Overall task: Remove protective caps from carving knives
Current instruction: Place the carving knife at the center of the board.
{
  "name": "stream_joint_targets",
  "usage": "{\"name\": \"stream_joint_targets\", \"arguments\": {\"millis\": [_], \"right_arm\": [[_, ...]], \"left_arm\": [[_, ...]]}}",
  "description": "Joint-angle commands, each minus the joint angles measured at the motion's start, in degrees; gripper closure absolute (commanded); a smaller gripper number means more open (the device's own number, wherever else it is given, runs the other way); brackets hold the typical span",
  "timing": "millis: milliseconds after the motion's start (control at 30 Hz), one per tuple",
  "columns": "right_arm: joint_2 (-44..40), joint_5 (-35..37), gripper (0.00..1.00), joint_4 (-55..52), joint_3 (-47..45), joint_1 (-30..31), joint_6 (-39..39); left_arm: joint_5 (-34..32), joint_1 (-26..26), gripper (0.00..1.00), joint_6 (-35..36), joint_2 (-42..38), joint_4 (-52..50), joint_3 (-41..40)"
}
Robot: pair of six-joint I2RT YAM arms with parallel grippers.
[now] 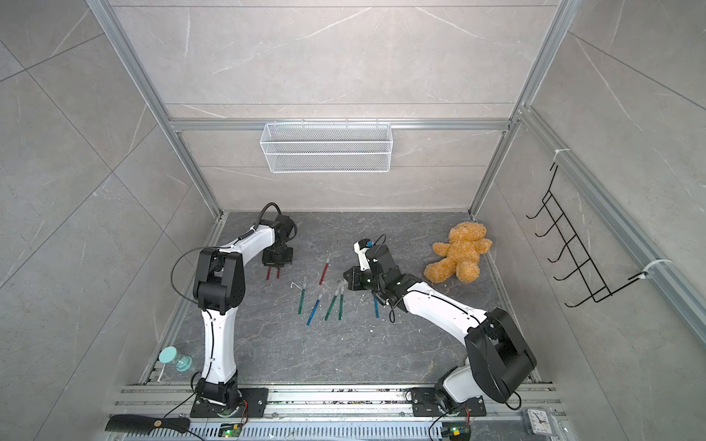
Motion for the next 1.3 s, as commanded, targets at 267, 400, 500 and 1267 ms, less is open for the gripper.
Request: {"name": "stream_joint_targets", "arguments": {"millis": [267, 400, 500, 1267], "right_arm": [[0.24, -1.25, 1.0, 1.27, -0.37, 0.7, -0.82], [0.26, -1.16, 1.0, 1.27, -0.44, 0.86, -0.9], [0.26, -1.16, 1.0, 1.3, -0.32, 0.99, -0.9], [0.75, -0.82, 1.0, 0.83, -0.01, 1.56, -1.17]], "left_arm": [[0.66, 1.43, 1.0, 2.25, 1.71, -3.02, 2.85], [1.48, 1.43, 1.0, 2.56, 2.29, -3.15, 3.0], [1.93, 1.43, 1.0, 2.85, 2.6, -3.36, 3.14], [1.78, 1.38, 0.9, 2.94, 3.48, -4.77, 4.15]]}}
